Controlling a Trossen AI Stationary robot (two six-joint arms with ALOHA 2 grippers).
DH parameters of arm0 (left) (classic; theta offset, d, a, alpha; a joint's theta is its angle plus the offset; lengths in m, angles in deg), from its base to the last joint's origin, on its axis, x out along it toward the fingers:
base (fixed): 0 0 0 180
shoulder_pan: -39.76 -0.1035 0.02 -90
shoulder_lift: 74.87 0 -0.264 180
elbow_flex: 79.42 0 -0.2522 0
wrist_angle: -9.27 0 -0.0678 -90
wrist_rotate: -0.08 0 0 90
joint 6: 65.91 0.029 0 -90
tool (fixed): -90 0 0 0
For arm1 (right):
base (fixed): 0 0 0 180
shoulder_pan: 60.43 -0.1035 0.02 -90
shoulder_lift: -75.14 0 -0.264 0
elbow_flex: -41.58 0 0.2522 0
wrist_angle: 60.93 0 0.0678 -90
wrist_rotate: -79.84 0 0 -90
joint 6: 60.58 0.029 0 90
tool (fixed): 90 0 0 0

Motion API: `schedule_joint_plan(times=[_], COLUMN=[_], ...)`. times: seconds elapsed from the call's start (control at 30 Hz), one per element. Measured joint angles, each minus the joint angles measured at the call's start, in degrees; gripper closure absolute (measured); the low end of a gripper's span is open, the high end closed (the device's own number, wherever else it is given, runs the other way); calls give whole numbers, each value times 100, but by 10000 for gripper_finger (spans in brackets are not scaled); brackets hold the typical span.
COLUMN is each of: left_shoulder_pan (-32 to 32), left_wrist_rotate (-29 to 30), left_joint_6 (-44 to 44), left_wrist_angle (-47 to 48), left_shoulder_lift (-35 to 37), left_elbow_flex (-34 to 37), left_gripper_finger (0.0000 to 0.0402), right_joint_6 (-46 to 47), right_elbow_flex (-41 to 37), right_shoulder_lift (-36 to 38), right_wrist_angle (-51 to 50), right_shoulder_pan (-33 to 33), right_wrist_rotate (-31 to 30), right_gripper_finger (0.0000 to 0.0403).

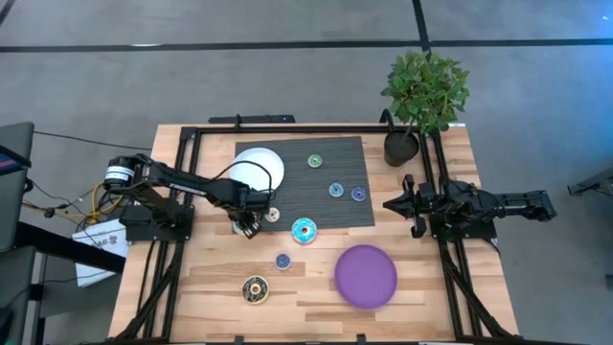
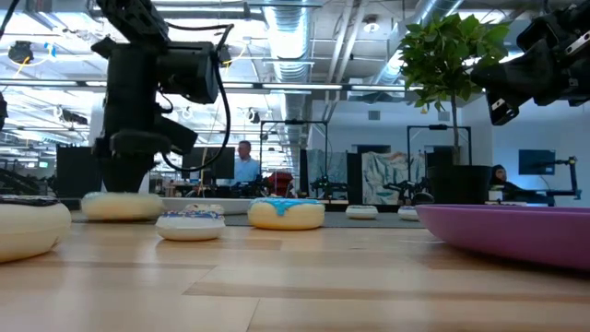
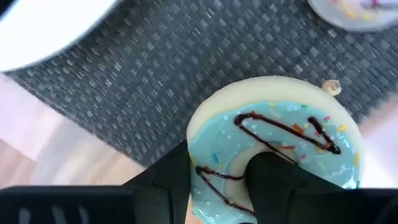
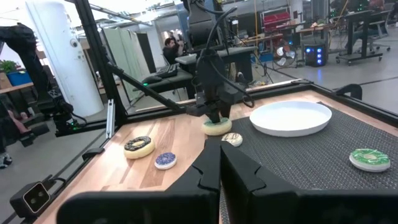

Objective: Pick & Place donuts
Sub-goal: Put the large light blue donut on the white plate

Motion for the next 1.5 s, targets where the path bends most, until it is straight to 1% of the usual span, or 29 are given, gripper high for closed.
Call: schedule_joint_plan(times=[0.1,0.23,0.37,0.43,0.5,0.67,0.8,0.9,0.97,1.07,1.27,1.5], left_shoulder_pan=[-3,-92,-298,-475,-750,-1875,-2828,-3383,-3630,-3824,-3911,-3930], left_wrist_rotate=[3,142,760,1105,1221,809,423,268,130,-82,-130,-31], left_joint_6=[83,435,985,1346,1743,2720,3278,3582,3782,4062,4299,4273], left_wrist_angle=[478,1273,1764,1734,1565,764,264,120,122,-20,-238,-226], left_shoulder_lift=[0,1,5,7,7,7,3,-143,-325,-636,-1181,-1274], left_elbow_flex=[-300,-887,-1487,-1680,-1792,-1820,-1820,-1822,-1820,-1820,-1820,-1859], left_gripper_finger=[275,275,275,275,275,275,275,275,275,275,275,275], right_joint_6=[0,0,0,0,0,0,0,0,0,0,0,0], right_elbow_flex=[0,2,0,1,2,0,1,0,2,2,0,0], right_shoulder_lift=[-1,0,-1,0,1,-1,0,-1,1,-1,1,-1], right_wrist_angle=[0,0,0,0,0,0,0,0,0,0,0,0], right_shoulder_pan=[1,-1,1,0,-1,-1,0,-1,-1,0,-1,-1], right_wrist_rotate=[0,0,0,0,0,0,0,0,0,0,0,0], right_gripper_finger=[403,403,403,403,403,403,403,403,403,403,403,403])
